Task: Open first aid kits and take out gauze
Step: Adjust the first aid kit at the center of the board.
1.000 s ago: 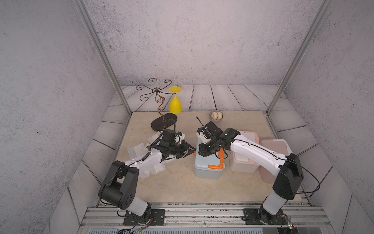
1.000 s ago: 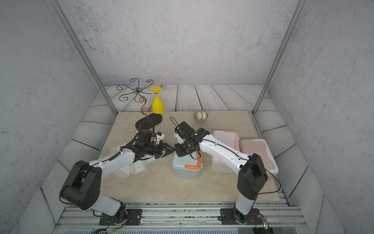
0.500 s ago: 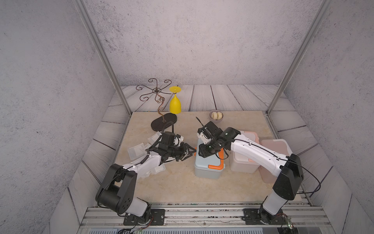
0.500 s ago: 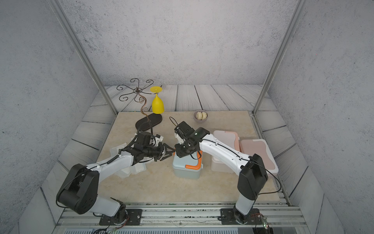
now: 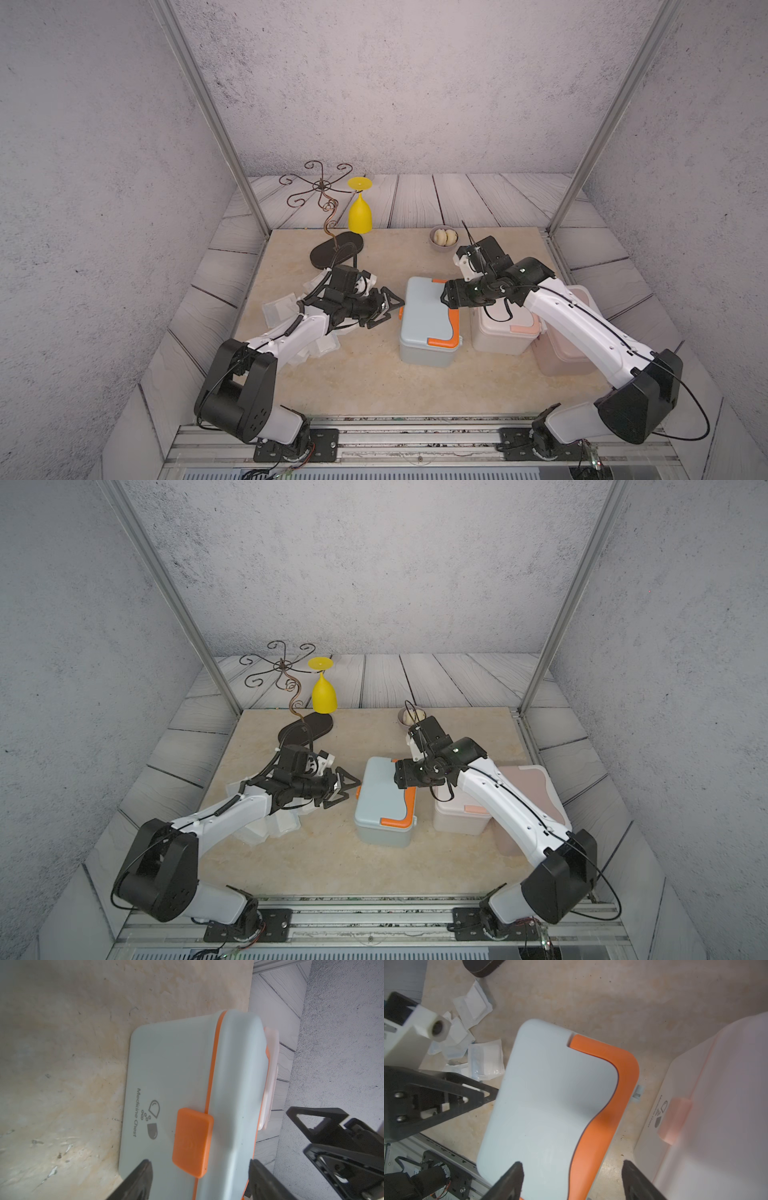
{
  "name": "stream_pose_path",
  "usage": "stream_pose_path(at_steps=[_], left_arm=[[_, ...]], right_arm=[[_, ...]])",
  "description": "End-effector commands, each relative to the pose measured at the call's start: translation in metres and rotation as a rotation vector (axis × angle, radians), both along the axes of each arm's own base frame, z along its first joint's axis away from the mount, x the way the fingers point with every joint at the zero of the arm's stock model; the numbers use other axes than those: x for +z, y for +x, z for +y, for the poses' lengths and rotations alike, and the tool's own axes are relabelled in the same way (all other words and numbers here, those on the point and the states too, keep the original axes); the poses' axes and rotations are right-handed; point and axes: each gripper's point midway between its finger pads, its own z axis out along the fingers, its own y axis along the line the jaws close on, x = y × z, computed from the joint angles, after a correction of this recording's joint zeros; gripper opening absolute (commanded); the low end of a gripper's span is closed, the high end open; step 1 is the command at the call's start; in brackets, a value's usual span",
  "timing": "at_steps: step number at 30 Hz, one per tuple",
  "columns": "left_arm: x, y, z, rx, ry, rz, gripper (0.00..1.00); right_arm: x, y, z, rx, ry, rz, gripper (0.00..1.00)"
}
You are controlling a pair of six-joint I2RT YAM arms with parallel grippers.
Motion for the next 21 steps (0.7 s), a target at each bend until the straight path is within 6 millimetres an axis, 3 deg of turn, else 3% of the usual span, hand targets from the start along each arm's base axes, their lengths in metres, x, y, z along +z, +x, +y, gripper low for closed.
stream_pose_path(at_steps=[1, 6, 9, 16, 21], left_arm=[[0.014, 0.010, -0.013, -0.033, -0.046, -0.048, 0.78], [0.011, 0.011, -0.034, -0.078, -0.085, -0.041, 0.78], [0.015, 0.011, -0.039, -0.082, -0.093, -0.053, 0.78], [0.011, 0.017, -0.031, -0.056, -0.069, -0.045, 0.78], [0.004, 0.024, -0.008, -0.012, -0.025, -0.039, 0.78]], right_arm=[[-0.012, -0.004, 0.012, 0.023, 0.084, 0.068, 0.81], [-0.041, -0.007, 0.028, 0.026, 0.160, 0.158, 0.82], [-0.047, -0.007, 0.038, 0.039, 0.209, 0.180, 0.82], [-0.045, 0.003, 0.065, 0.073, 0.335, 0.207, 0.82], [-0.046, 0.014, 0.063, 0.068, 0.293, 0.182, 0.83]])
